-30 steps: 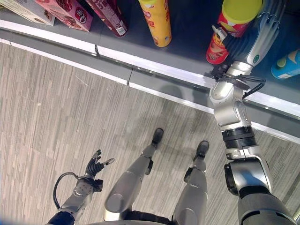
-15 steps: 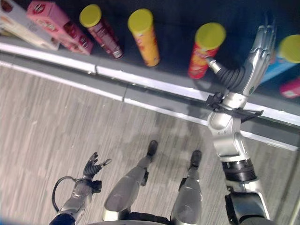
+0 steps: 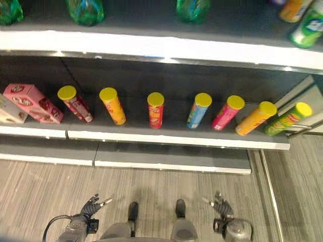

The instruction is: Put the goods on the table back onto the shelves and tidy them up.

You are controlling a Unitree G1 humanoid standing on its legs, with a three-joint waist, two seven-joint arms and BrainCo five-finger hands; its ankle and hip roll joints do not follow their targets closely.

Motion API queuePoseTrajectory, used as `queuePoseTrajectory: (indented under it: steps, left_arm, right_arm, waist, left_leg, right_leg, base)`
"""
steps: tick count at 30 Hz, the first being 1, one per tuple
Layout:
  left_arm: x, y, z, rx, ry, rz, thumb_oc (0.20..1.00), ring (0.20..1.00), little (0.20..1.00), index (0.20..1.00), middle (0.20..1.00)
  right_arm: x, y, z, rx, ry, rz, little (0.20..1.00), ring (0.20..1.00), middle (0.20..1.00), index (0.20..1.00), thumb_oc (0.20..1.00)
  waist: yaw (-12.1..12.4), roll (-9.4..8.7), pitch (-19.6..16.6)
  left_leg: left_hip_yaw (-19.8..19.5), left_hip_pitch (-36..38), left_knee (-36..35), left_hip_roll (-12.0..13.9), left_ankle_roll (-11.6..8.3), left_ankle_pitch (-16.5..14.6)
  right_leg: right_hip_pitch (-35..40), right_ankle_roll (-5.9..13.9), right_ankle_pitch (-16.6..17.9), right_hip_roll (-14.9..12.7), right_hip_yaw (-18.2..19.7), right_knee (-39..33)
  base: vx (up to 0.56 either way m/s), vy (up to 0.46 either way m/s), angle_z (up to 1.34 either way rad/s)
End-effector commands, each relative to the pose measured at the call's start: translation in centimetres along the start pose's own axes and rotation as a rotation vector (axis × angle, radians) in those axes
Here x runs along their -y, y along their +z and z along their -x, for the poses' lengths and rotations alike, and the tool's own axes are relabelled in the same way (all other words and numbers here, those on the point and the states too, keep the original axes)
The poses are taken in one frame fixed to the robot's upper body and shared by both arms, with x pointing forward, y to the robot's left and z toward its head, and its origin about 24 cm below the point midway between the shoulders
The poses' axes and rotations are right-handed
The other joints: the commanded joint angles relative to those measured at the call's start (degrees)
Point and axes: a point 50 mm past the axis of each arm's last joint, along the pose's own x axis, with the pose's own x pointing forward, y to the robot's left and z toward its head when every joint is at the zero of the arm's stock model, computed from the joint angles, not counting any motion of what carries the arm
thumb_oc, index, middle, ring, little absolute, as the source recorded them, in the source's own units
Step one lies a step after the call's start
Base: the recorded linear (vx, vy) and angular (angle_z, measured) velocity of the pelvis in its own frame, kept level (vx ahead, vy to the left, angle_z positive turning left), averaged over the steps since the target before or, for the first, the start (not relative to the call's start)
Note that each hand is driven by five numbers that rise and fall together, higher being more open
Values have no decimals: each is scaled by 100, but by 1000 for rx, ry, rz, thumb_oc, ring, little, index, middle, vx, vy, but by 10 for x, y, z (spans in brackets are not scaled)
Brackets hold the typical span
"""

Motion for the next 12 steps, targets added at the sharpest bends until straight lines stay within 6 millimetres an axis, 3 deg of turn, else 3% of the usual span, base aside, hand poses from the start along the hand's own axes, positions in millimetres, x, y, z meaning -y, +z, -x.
queuePoseTrajectory:
  steps: [1,2,4,5,6,8,9,12]
  left_arm:
    - [-19,2,-1,12,44,-37,1000,1000,1000,1000,1000]
    - [-21,1,-1,3,50,-39,1000,1000,1000,1000,1000]
    - [-28,9,-6,5,73,-53,1000,1000,1000,1000,1000]
    - [-28,9,-6,6,73,-53,1000,1000,1000,1000,1000]
    - [-32,13,-7,12,84,-43,1000,1000,1000,1000,1000]
    - [-33,12,-7,10,90,-38,1000,1000,1000,1000,1000]
    - [-35,8,-7,-7,95,-39,1000,1000,1000,1000,1000]
    - [-38,7,-7,-16,106,-36,1000,1000,1000,1000,1000]
  right_arm:
    - [0,33,-9,97,-28,48,1000,1000,1000,1000,1000]
    - [-1,31,-10,78,-34,37,1000,1000,1000,1000,1000]
    - [-5,37,-15,72,-44,52,1000,1000,1000,1000,1000]
    - [-5,38,-15,73,-44,52,1000,1000,1000,1000,1000]
    - [-8,36,-16,67,-39,49,1000,1000,1000,1000,1000]
    - [-10,33,-16,53,-37,50,1000,1000,1000,1000,1000]
    - [-13,23,-16,14,-27,67,1000,1000,1000,1000,1000]
    - [-13,22,-16,7,-27,81,1000,1000,1000,1000,1000]
  waist:
    - [62,-131,9]
    - [69,-135,36]
    - [154,-79,225]
    - [154,-77,236]
    - [197,10,290]
    - [196,35,299]
    - [242,-28,233]
    - [258,-86,168]
  left_leg:
    - [65,-73,495,97,21,-927]
    - [127,-45,525,61,58,-965]
    - [351,-45,667,115,141,-992]
    - [349,-40,675,118,140,-998]
    - [420,-67,720,214,130,-964]
    - [432,-65,740,259,112,-946]
    - [465,-58,733,263,66,-943]
    - [488,-85,773,269,30,-928]
  right_leg:
    - [-410,464,119,-485,-3,286]
    - [-489,476,147,-488,33,351]
    - [-727,485,122,-612,-341,876]
    - [-725,483,112,-611,-341,891]
    - [-633,355,-35,-734,-655,1148]
    - [-533,279,-96,-767,-703,1258]
    - [-314,252,-169,-766,-772,1024]
    - [-179,274,-167,-716,-807,860]
  base:
    - [-58,128,-52]
    - [-104,109,-55]
    - [-125,30,-74]
    - [-128,-43,-88]
    - [-71,-36,-66]
    - [-68,-62,-28]
    - [-44,-70,1]
    - [-10,-92,-16]
